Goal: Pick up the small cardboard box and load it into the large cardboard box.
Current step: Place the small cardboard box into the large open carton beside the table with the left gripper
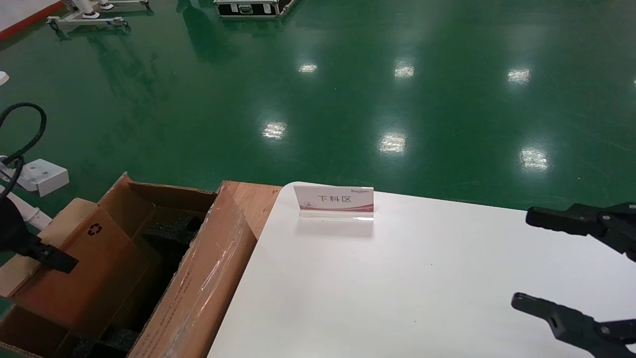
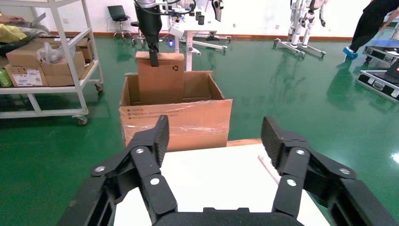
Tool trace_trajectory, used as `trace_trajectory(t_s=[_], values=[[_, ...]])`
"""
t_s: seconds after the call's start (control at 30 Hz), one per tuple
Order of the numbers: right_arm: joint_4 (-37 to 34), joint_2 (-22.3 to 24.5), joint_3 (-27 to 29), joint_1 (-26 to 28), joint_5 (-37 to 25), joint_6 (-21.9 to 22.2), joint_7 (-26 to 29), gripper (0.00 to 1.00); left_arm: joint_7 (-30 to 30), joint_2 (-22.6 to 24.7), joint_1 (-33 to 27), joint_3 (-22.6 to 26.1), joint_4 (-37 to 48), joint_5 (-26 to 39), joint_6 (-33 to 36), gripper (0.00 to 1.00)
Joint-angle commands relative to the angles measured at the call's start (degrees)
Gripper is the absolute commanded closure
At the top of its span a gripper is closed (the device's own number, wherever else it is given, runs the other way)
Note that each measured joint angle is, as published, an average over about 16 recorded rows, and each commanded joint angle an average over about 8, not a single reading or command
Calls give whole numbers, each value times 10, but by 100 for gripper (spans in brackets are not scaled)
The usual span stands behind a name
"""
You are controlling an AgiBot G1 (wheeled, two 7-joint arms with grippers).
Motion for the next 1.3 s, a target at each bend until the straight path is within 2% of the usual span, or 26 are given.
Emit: trace_trajectory(t_s=[0.03, 0.57, 1.3], values=[[0, 0, 0, 0, 0, 0, 0, 0, -3, -1, 9, 1, 0, 5, -11, 100], [0, 0, -1, 0, 0, 0, 0, 0, -19, 36, 88, 10, 51, 18, -74, 100], [0, 1, -1, 0, 1, 1, -1, 0, 8, 94, 210, 6, 173, -20, -141, 100]])
